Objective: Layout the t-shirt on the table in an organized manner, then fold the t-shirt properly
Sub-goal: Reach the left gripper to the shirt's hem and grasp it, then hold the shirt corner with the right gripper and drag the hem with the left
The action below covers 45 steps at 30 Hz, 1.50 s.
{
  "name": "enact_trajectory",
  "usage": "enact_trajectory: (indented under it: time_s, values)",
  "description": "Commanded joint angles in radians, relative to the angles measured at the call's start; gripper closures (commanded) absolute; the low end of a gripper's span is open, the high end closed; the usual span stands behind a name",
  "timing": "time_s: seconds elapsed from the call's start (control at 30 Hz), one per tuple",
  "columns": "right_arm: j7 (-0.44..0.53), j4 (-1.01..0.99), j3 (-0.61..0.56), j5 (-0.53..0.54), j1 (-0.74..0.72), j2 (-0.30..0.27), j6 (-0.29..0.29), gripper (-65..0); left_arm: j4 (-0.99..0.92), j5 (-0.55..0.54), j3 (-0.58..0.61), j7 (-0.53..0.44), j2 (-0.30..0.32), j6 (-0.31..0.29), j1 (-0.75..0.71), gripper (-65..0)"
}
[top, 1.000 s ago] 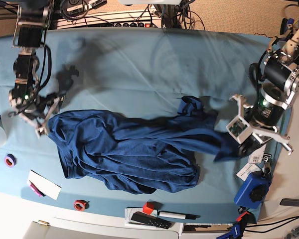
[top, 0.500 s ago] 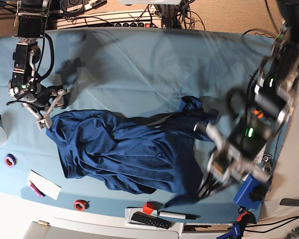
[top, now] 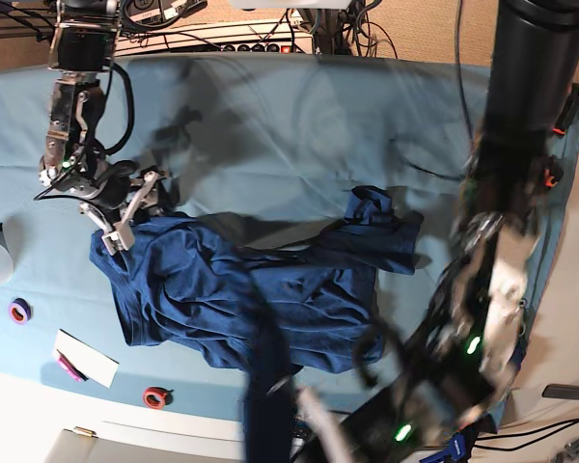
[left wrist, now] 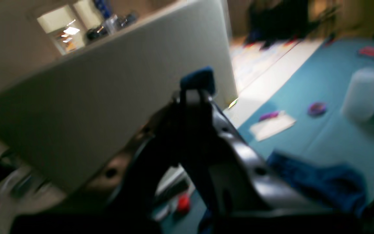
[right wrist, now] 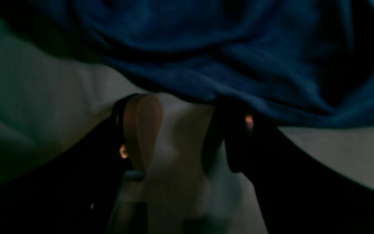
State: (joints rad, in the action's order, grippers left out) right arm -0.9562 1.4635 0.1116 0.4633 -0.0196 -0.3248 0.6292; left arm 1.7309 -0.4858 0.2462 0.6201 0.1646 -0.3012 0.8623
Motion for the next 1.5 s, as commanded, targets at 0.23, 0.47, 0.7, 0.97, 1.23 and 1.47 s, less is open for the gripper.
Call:
enact_trajectory:
  time_s: [0.23, 0.47, 0.7, 0.97, 1.23, 1.47]
  values:
    - [-0.072, -0.005, -0.006, 0.023, 0.031, 0.06, 0.069, -32.2, -0.437, 0.041, -0.006, -0.064, -0.192, 0.01, 0.22, 0.0]
    - [-0.084, -0.005, -0.006, -0.103, 0.06, 0.063, 0.065, -32.2, -0.7, 0.087, -0.006, -0.059, -0.231, -0.04, 0.284, 0.0]
    - [-0.034, -0.005, 0.041, -0.198, 0.075, -0.003, -0.06, -32.3, -0.714, 0.085, -0.006, -0.018, -0.164, -0.04, 0.282, 0.0]
    - [-0.013, -0.005, 0.331, 0.168, 0.074, 0.048, -0.149, -32.3, -0.714, 0.082, -0.006, -0.009, -0.102, -0.041, 0.281, 0.0]
    - [0.033, -0.01, 0.587, 0.319, 0.048, 0.14, -0.149, -32.2, -0.714, 0.052, -0.006, -0.008, -0.095, -0.048, 0.251, 0.0]
    - [0.034, -0.208, 0.582, 0.327, -0.111, 0.139, -0.151, -32.2, -0.714, 0.029, -0.006, -0.008, -0.095, -0.101, 0.198, 0.0]
